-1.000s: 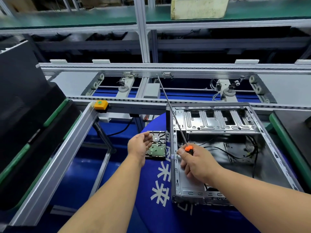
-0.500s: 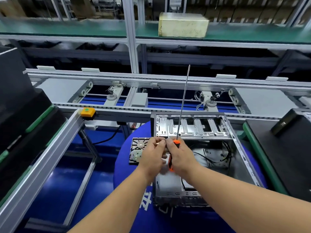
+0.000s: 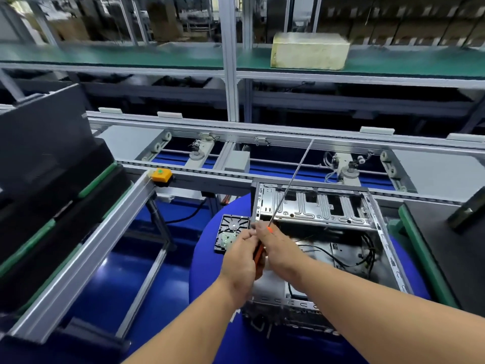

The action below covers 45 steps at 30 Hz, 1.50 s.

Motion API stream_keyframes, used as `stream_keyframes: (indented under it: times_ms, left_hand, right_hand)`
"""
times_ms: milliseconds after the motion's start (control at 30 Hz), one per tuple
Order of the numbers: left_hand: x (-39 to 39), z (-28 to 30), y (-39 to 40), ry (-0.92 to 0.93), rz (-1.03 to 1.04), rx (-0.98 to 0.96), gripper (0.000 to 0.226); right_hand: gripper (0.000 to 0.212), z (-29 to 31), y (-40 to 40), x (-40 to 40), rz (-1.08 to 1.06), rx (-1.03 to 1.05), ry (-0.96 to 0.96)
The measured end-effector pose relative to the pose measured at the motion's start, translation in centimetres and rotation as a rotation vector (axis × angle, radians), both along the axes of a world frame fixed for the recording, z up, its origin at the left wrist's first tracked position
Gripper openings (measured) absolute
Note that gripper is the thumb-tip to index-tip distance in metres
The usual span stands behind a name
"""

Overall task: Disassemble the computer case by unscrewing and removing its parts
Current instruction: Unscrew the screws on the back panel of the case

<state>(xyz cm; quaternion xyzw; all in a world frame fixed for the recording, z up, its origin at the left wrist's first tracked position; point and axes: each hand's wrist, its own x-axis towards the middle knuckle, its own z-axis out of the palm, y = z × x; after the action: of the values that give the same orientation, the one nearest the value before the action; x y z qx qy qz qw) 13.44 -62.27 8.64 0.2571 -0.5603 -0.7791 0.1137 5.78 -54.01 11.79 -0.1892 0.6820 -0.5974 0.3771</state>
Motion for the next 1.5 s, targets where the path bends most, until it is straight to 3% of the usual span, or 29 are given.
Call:
stream_keyframes:
  times_ms: [100, 267, 400, 600, 833, 933, 1000, 1133, 1400, 1500]
  left_hand:
    - [0.8, -0.1, -0.4, -0.002, 0.065, -0.045, 0.029]
    - [2.8, 0.0, 0.0, -0.073, 0.220, -0.142, 0.023]
    - [5.5, -1.3, 1.3, -0.130, 0.330, -0.228, 0.035]
    - [11.1, -3.0, 5.2, -0.262, 0.461, -0.271, 0.026]
    - [17.6, -3.8, 9.7, -0.398, 0.593, -0.366, 0.027]
    - [20.4, -4.2, 11.7, -0.421, 0.610, -0.373, 0.026]
    - [22.1, -4.5, 12.8, -0.437, 0.624, -0.377, 0.026]
    - [24.6, -5.0, 14.5, -0.454, 0.659, -0.363, 0.026]
    - [28.9, -5.1, 18.7, -0.480, 0.645, -0.374, 0.023]
    - [30.4, -5.2, 20.4, -0.493, 0.633, -0.379, 0.025]
  right_hand:
    - [0.050, -0.5, 0.3, -0.4, 0.036, 0.100, 0.174]
    - [0.031, -1.0, 0.7, -1.0, 0.104, 0.118, 0.226]
    - [0.022, -1.6, 1.1, -1.2, 0.165, 0.125, 0.260]
    - [0.024, -2.6, 0.6, -1.1, 0.244, 0.079, 0.126]
    - [0.030, -4.5, 0.1, 1.6, 0.257, 0.033, -0.220]
    - [0.031, -4.5, 0.5, 2.3, 0.243, 0.019, -0.248]
    - [0.032, -4.4, 1.0, 2.3, 0.257, 0.048, -0.126]
    - [0.021, -4.4, 2.5, 1.9, 0.338, 0.126, 0.345]
    - [0.016, -5.4, 5.9, 3.9, 0.508, 0.169, 0.866]
    - [0.018, -5.8, 6.5, 4.1, 0.524, 0.182, 0.922]
